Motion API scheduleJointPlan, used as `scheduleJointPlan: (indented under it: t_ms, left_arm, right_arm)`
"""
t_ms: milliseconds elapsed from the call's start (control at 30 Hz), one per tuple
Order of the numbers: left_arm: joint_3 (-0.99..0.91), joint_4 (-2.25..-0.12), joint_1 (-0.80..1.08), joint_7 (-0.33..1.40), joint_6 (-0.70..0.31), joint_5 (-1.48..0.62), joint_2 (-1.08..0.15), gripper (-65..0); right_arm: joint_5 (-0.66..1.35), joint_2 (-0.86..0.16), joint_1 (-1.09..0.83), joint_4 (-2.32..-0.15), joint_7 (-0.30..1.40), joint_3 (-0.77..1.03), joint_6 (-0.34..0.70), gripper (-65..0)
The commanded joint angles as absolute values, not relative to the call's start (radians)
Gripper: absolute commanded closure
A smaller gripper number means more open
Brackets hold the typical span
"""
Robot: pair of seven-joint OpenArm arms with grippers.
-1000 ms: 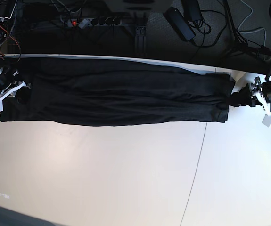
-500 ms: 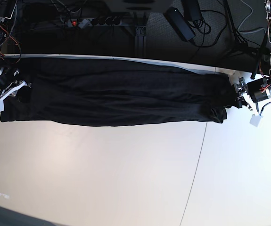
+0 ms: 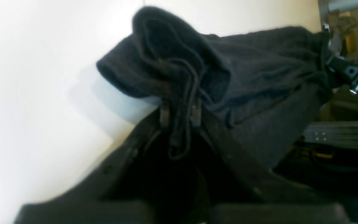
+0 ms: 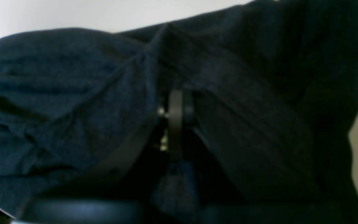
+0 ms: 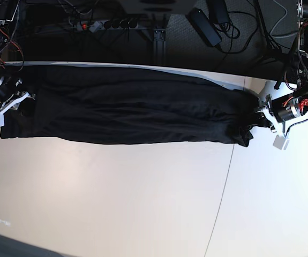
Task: Fold the T-shirt properly
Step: 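Lift the strip end with the left gripper and swing it toward the right gripper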
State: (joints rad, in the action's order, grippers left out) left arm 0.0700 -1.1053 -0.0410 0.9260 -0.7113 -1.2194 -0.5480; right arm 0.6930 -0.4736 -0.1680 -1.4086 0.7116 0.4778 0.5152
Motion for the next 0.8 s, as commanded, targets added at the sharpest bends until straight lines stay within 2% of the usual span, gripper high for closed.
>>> scheduleJointPlan:
  t_ms: [0,267,467,633,767]
  left_arm:
    - [0.069,-1.107,-0.057,0.935,-0.698,-1.174,-0.560,0.0]
    - [0.069,-1.093,-0.208,0.965,-0.698,-1.071,-0.573,0.0]
    - [0.069,-0.996,-0.347,0.954,-0.698,-0.985,-0.574,0.0]
    - [0.069,-0.878,-0.477,0.902,-0.698,-0.885,-0.574,0.0]
    - [0.083,-0.856,-0.579,0.813,-0.698,-0.701,-0.584,0.0]
  right_arm:
    - [0.724,-0.496,-0.156,-1.423,0.704,0.486,0.583,0.0]
    - [0.779,-0.501,-0.156,-1.473,0.749,0.530,0.583,0.0]
    - [0.821,-0.501,-0.157,-1.547,0.772,0.595,0.584,0.0]
    - [0.838,-0.501,-0.156,-1.585,0.787,0.637,0.584,0.0]
    - [0.838,-0.501,-0.157,-1.589,0.787,0.649,0.584,0.0]
